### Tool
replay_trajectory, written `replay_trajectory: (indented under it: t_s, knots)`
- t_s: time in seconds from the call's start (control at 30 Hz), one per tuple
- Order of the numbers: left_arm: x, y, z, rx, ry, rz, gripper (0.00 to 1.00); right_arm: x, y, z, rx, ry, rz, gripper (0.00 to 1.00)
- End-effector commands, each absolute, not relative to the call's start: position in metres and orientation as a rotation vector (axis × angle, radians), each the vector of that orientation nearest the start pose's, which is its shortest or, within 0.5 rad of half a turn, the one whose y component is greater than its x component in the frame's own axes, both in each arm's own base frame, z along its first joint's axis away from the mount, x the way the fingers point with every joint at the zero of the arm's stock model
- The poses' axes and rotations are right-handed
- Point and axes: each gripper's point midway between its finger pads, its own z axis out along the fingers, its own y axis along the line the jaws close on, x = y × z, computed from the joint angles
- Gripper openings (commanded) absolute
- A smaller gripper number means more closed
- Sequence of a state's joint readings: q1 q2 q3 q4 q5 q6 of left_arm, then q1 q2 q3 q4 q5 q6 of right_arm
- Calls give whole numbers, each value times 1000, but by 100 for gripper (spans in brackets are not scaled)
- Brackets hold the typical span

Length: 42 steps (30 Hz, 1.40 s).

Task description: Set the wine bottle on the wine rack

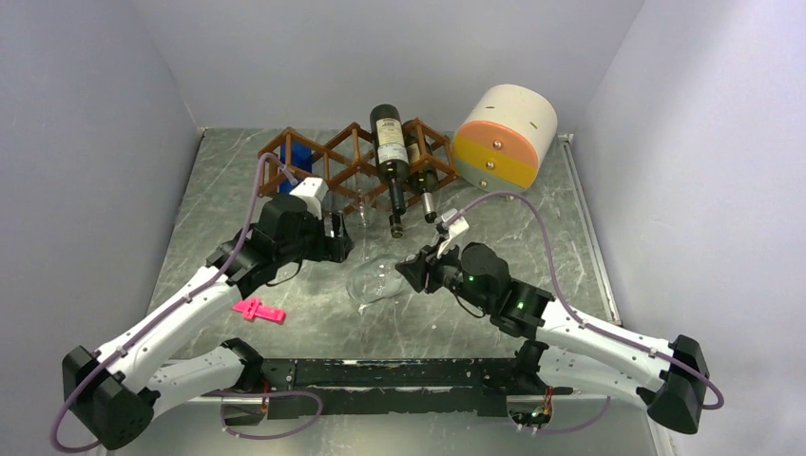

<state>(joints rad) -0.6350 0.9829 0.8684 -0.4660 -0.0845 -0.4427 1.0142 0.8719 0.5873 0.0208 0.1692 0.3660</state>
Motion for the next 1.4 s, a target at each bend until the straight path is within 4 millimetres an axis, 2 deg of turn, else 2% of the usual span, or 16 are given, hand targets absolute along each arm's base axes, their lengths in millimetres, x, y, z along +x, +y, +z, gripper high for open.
replay_trajectory:
  t_s: [0.0,0.37,0.63,0.8,1.03,1.23,1.37]
  knots:
    - [253,-212,200,185,2178,-695,87,156,257,129,-627,2140,756,0]
    - [255,-211,178,175,2242,-674,87,153,244,127,-482,2235,838,0]
    - [252,-215,165,197,2284,-688,86,158,225,128,-351,2308,786,0]
    - [253,-217,163,202,2292,-693,86,152,229,129,-431,2294,827,0]
    - [256,-218,160,208,2306,-680,85,131,244,107,-639,2382,914,0]
    - [262,-219,153,206,2333,-647,84,130,248,87,-708,2444,858,0]
    - [268,-221,151,207,2341,-628,82,126,260,76,-777,2456,776,0]
